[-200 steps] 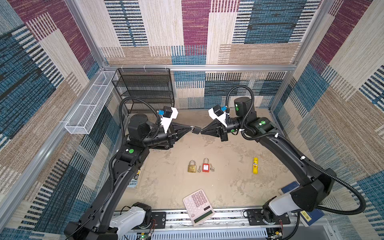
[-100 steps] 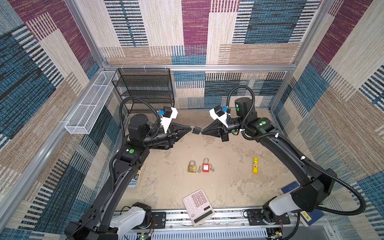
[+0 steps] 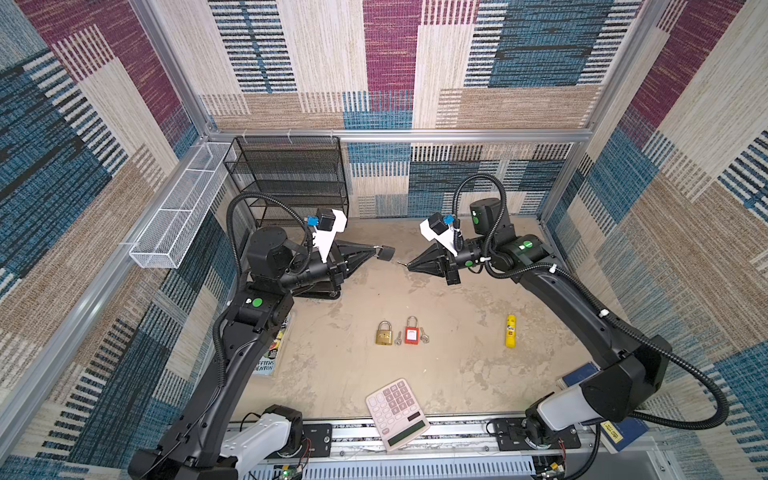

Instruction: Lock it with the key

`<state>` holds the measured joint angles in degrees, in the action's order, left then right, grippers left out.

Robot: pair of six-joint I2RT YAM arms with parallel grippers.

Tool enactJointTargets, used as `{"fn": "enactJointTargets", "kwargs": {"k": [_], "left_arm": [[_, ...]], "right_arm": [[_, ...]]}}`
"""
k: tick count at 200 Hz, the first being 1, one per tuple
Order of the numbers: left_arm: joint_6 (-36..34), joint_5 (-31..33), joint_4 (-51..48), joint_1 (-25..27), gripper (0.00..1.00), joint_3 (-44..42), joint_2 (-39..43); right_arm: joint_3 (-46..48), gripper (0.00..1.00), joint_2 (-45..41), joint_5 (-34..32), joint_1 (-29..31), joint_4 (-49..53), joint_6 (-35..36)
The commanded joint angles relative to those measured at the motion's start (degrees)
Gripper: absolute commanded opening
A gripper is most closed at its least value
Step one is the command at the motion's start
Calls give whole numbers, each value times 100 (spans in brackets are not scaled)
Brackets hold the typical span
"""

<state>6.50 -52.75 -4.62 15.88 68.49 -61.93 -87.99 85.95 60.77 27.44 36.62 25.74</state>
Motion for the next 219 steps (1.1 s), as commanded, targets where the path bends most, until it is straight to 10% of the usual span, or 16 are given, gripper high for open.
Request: {"fn": "enactJointTargets", "kwargs": {"k": [1,58,128,219], "left_arm": [[-19,-131,313,-34,0,77,-42],[-460,-22,-342,-32,0,157,-272],[-2253,806,-2671,726,0,533,-1373],[-2869,1429,-3342,2213,0,1270,-3660]], "right_arm": [[103,0,-102,-101,-58,-22,16],[1173,0,-953,-1024,-456,-1277,-648],[2804,0,-2086,-3675,-1149,-2714,-1985],[3384,0,-2669,-4343,-1842,-3030,-2336]]}}
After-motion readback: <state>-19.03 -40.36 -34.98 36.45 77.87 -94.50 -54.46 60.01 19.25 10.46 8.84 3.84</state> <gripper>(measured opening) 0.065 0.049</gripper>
